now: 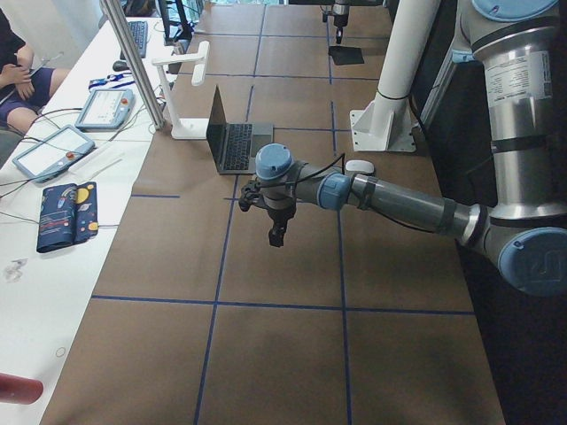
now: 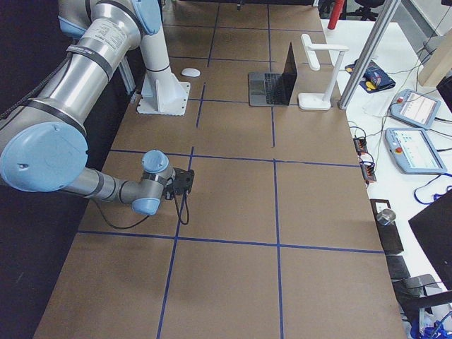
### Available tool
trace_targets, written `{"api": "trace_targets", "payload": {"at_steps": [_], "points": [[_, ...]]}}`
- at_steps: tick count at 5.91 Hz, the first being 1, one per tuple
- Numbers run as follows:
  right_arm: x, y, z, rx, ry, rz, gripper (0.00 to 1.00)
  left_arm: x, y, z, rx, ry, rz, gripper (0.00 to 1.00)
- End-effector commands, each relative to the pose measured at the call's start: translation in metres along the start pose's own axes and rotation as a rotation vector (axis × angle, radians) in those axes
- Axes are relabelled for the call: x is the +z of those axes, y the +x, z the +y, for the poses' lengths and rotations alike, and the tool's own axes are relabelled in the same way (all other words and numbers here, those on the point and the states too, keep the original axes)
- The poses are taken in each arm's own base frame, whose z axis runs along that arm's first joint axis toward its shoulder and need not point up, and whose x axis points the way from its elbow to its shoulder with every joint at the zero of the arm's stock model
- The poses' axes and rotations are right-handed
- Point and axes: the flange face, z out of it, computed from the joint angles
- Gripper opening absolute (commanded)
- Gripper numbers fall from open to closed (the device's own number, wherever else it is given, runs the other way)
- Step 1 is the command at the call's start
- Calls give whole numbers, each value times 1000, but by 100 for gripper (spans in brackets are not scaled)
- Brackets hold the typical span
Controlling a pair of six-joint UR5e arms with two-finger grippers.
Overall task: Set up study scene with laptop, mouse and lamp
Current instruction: 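Carry the mouse pad beside the laptop with the right gripper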
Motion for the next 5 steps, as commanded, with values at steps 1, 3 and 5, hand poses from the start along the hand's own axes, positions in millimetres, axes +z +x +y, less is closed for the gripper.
{"api": "trace_targets", "payload": {"at_steps": [1,3,5], "points": [[-8,-45,-50,57,43,-153,0,0,0,-1,1,1,0,100],[10,-85,-92,72,104,-193,0,0,1,-1,1,1,0,100],[24,-180,-167,122,114,-184,0,0,1,-1,0,0,2,100]]}}
